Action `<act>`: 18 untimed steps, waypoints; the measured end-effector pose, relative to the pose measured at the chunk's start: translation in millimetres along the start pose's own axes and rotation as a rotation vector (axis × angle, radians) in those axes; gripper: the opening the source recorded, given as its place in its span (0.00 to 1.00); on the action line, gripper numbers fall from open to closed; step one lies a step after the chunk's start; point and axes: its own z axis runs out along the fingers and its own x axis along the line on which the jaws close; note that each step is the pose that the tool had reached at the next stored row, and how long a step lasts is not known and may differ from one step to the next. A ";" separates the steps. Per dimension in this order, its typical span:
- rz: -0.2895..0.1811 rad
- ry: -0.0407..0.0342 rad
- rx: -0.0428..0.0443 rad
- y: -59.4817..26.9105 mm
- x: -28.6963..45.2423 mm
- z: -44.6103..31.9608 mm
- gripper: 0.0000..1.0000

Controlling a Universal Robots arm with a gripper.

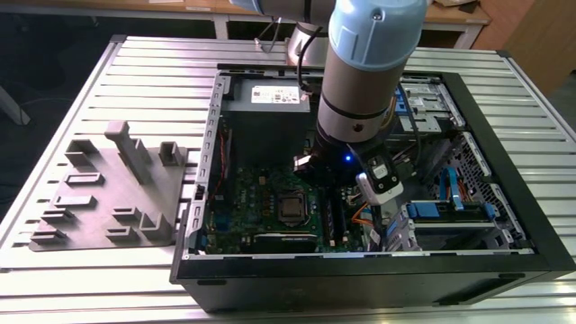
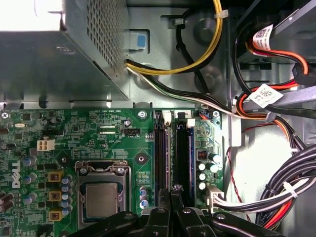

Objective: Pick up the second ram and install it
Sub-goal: 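Insert the second ram into the second slot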

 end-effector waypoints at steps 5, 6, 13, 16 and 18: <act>0.000 -0.0001 -0.0002 0.0 0.0 0.2 0.09; 0.000 -0.0001 -0.0008 0.0 0.0 0.2 0.09; 0.000 0.0003 -0.0129 0.0 0.0 0.3 0.09; 0.000 0.0004 -0.0128 -0.1 0.0 1.4 0.09; 0.000 0.0004 -0.0127 -0.1 0.1 2.1 0.09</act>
